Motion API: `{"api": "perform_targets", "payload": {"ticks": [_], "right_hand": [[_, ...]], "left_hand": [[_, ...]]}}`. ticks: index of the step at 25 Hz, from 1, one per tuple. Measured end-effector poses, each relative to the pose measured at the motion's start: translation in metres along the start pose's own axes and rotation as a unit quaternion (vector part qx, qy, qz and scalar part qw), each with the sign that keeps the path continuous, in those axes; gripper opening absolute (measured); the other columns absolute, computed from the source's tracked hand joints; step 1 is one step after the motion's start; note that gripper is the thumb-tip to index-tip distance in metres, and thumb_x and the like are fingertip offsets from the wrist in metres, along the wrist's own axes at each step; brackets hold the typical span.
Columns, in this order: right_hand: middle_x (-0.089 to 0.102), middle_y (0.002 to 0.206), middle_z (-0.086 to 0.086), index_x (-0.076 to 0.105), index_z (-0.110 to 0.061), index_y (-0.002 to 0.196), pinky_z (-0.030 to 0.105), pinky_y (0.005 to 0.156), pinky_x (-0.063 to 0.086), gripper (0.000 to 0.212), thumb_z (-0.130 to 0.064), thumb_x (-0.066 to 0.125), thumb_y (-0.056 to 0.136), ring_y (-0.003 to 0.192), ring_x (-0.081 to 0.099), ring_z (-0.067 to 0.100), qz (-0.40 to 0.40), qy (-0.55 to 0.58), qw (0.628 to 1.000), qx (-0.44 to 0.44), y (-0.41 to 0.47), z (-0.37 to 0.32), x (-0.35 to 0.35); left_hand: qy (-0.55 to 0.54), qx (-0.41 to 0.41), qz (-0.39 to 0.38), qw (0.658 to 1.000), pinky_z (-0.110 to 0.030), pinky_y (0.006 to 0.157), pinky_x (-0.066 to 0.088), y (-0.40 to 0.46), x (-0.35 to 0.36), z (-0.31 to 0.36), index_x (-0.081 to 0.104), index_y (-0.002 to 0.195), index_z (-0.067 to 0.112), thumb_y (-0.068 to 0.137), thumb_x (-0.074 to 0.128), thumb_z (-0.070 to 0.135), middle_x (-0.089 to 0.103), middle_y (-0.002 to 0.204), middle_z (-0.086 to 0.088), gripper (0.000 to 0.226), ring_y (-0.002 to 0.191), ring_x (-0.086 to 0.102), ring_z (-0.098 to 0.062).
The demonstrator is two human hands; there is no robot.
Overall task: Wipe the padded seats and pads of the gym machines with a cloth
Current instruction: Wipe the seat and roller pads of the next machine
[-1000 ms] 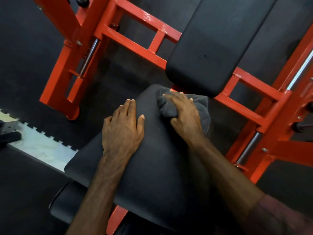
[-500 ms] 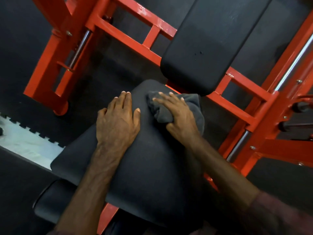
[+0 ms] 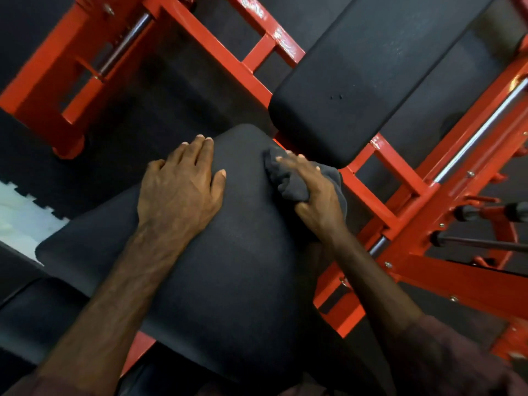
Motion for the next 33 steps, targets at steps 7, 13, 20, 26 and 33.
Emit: {"api": "perform_targets", "payload": {"ticks": [7, 13, 20, 26, 33], "right_hand": [[0.055, 0.153, 0.009, 0.059, -0.011, 0.146, 0.052, 0.124, 0.032, 0.083, 0.0, 0.047, 0.065, 0.148, 0.046, 0.026, -0.019, -0.017, 0.999, -0.022, -0.013, -0.025, 0.002], [0.063, 0.142, -0.011, 0.06, -0.03, 0.142, 0.041, 0.113, 0.046, 0.078, -0.006, 0.05, 0.069, 0.133, 0.058, 0.009, -0.013, -0.046, 0.997, 0.061, 0.034, -0.014, -0.007], [0.074, 0.12, -0.013, 0.07, -0.026, 0.124, 0.032, 0.1, 0.055, 0.056, -0.003, 0.054, 0.075, 0.116, 0.067, 0.005, -0.165, -0.04, 0.985, -0.041, 0.134, -0.078, 0.02], [0.076, 0.102, -0.025, 0.073, -0.016, 0.106, 0.02, 0.095, 0.054, 0.015, -0.013, 0.073, 0.091, 0.102, 0.067, -0.011, -0.291, -0.068, 0.954, -0.03, 0.162, -0.095, 0.017], [0.076, 0.102, -0.002, 0.074, -0.019, 0.112, 0.024, 0.085, 0.055, 0.019, -0.014, 0.077, 0.093, 0.095, 0.072, 0.008, -0.448, -0.126, 0.884, -0.051, 0.178, -0.143, 0.059]], "left_hand": [[-0.018, -0.013, -0.003, 1.0, -0.054, 0.103, 0.048, -0.002, -0.004, 0.002, 0.039, 0.16, 0.011, 0.105, 0.044, 0.048, 0.043, 0.165, -0.01, 0.066, 0.147, 0.047, -0.029], [-0.047, -0.052, -0.004, 0.998, -0.051, 0.109, 0.043, -0.008, -0.012, -0.002, 0.044, 0.159, 0.018, 0.102, 0.046, 0.051, 0.046, 0.163, -0.004, 0.065, 0.143, 0.051, -0.027], [-0.06, -0.137, 0.009, 0.989, -0.048, 0.109, 0.042, -0.034, -0.022, -0.013, 0.05, 0.155, 0.02, 0.103, 0.045, 0.052, 0.054, 0.155, -0.001, 0.061, 0.135, 0.056, -0.025], [-0.071, -0.194, 0.016, 0.978, -0.047, 0.114, 0.037, -0.062, -0.036, -0.036, 0.051, 0.153, 0.024, 0.103, 0.043, 0.053, 0.061, 0.148, 0.003, 0.059, 0.132, 0.058, -0.022], [-0.096, -0.244, 0.063, 0.963, -0.058, 0.126, 0.024, -0.097, -0.039, -0.047, 0.06, 0.145, 0.024, 0.102, 0.052, 0.05, 0.064, 0.143, 0.003, 0.051, 0.135, 0.057, -0.021]]}}
Point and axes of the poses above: each hand's wrist, its own y-axis towards the middle knuckle, its own x-axis out of the palm, z = x × y, the point moved 3 cm from there along y, towards the middle knuckle
